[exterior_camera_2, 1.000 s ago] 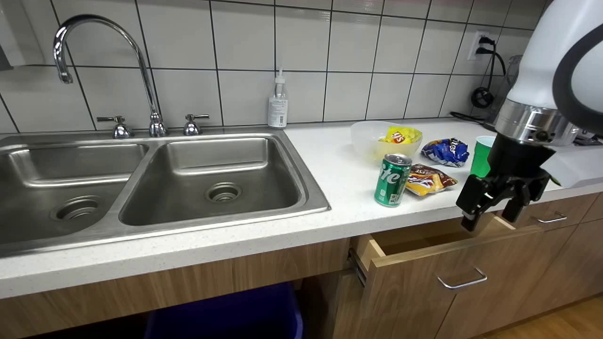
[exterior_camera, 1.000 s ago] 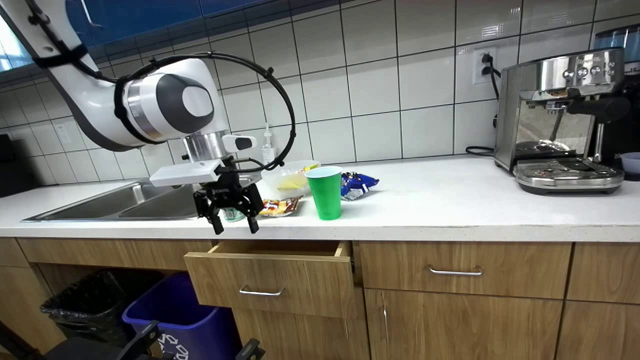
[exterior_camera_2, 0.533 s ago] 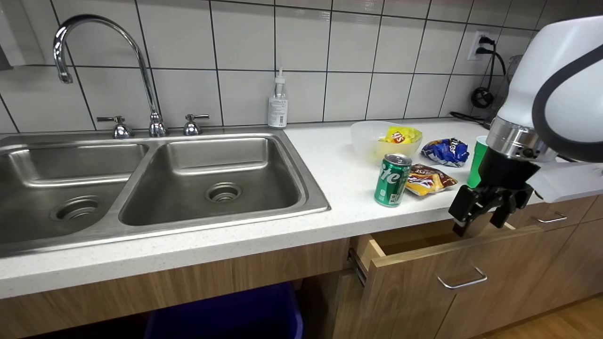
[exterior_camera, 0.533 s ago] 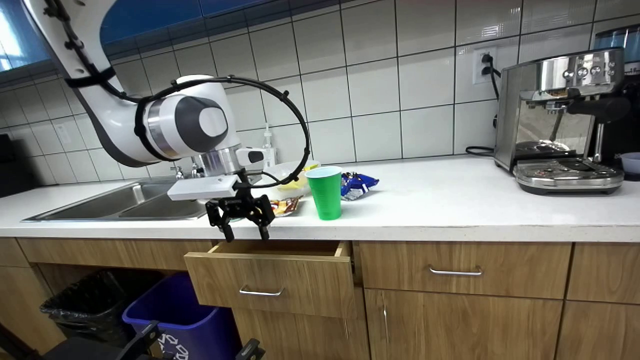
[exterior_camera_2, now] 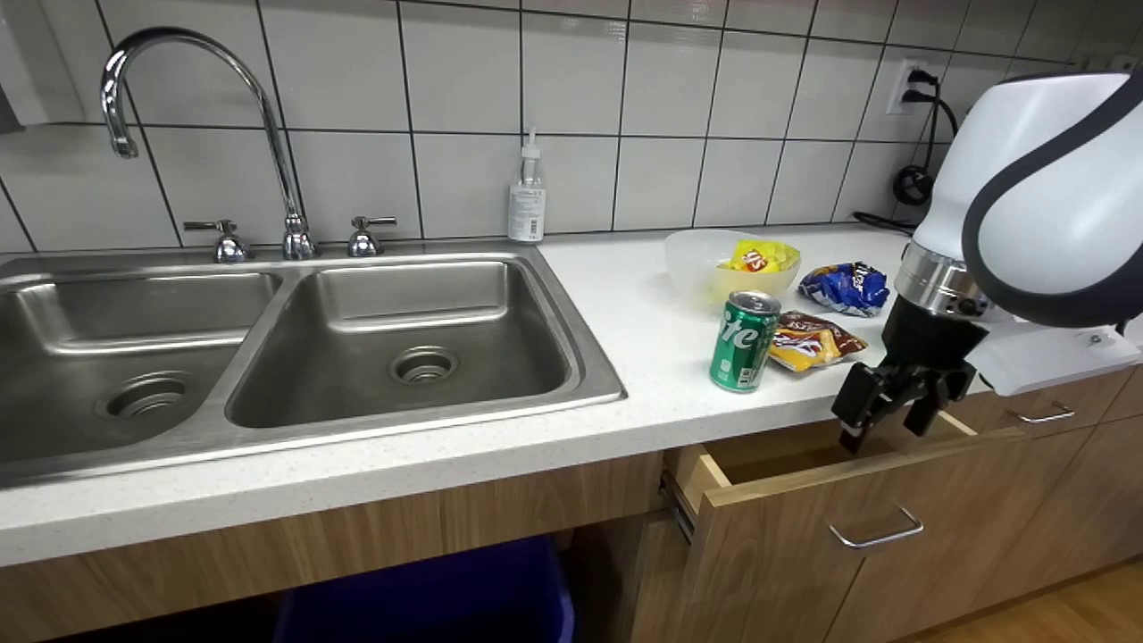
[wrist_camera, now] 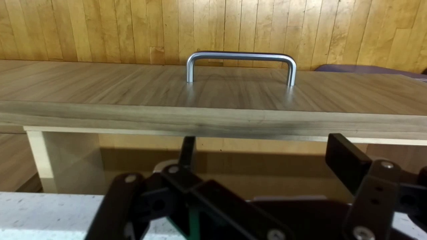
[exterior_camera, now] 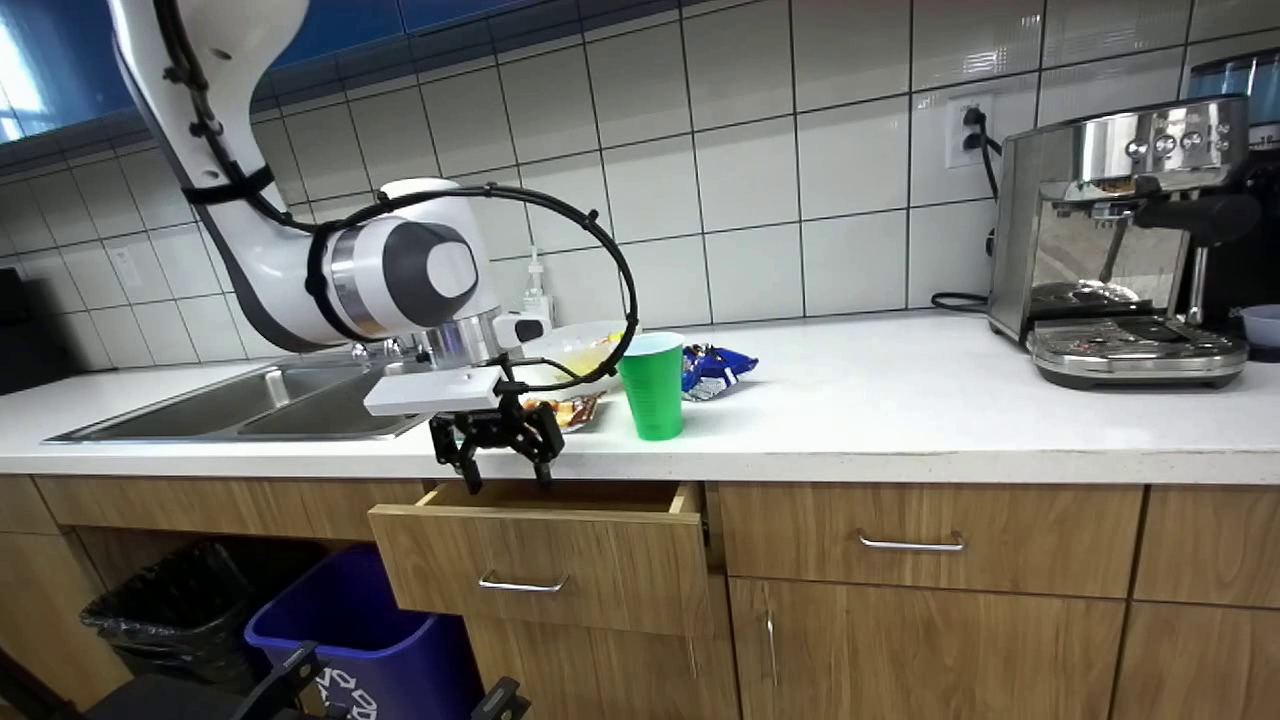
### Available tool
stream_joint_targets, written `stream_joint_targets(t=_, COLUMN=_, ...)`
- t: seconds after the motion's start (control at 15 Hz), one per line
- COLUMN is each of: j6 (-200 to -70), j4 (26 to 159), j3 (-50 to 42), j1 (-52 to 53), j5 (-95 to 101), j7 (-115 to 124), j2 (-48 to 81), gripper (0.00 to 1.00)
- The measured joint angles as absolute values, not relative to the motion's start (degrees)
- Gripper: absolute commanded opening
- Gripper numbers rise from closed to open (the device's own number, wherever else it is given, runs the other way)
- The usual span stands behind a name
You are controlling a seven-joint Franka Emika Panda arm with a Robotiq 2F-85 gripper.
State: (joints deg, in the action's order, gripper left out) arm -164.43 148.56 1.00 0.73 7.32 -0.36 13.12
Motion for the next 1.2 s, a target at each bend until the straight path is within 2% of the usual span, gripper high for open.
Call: stream_joint_targets(t=1.2, j6=-172.58, j4=145.64, j3=-1.67, j1=1.56, j5=7.3, j7=-1.74, j2=20.73, gripper=1.0)
